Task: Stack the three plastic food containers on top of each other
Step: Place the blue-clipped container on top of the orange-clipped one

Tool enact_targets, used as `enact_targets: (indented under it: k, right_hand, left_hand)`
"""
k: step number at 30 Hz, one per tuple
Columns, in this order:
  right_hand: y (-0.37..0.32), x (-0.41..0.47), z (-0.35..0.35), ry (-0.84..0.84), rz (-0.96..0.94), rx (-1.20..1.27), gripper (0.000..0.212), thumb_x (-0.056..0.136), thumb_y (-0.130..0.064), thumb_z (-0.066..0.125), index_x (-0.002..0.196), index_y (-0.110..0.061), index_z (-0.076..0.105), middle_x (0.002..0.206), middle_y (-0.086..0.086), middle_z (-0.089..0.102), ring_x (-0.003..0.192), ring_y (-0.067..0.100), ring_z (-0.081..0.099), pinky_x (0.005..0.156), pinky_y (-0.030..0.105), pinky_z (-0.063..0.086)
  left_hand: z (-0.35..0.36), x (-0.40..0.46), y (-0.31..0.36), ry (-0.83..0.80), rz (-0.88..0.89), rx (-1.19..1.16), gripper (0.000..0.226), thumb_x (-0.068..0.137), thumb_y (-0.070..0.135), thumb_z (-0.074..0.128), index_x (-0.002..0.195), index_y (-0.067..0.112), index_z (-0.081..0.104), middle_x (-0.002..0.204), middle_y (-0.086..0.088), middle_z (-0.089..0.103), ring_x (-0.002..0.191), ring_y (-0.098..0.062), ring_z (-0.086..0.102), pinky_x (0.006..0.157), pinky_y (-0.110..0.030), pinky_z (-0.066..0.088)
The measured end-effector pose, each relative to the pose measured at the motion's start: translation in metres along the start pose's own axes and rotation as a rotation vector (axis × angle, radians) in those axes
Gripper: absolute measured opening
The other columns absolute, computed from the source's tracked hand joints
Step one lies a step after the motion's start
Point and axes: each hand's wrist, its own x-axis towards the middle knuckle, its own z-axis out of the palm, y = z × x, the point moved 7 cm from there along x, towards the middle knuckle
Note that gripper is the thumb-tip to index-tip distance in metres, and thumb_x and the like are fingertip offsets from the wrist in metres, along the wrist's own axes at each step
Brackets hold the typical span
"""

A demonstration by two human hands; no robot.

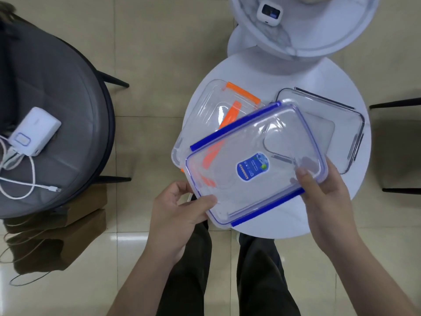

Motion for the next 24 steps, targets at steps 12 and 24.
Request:
enact_targets:
  k: [12, 24]
  right_hand:
    - [0.006, 0.003, 0.079, -0.103, 0.047, 0.052, 0.040, 0.092, -0.015, 0.069, 0.130, -0.017, 0.058, 0.123, -0.006, 0.072, 0.107, 0.005, 0.071, 0.081, 0.023, 0.060]
    - [0.009, 0.022, 0.085, -0.008, -0.014, -0.152, 0.032, 0.092, -0.020, 0.070, 0.123, -0.017, 0.065, 0.114, -0.004, 0.074, 0.097, 0.014, 0.072, 0.066, 0.016, 0.056]
  left_hand:
    - [0.011, 0.014, 0.005, 0.011, 0.019, -0.263, 0.028, 0.084, -0.003, 0.075, 0.105, 0.014, 0.069, 0.111, -0.012, 0.077, 0.101, -0.023, 0.077, 0.073, -0.031, 0.063]
    - [0.014, 0.037, -0.017, 0.046, -0.091, -0.257, 0.024, 0.078, 0.012, 0.083, 0.094, 0.007, 0.067, 0.107, -0.016, 0.077, 0.104, -0.028, 0.076, 0.079, -0.031, 0.062]
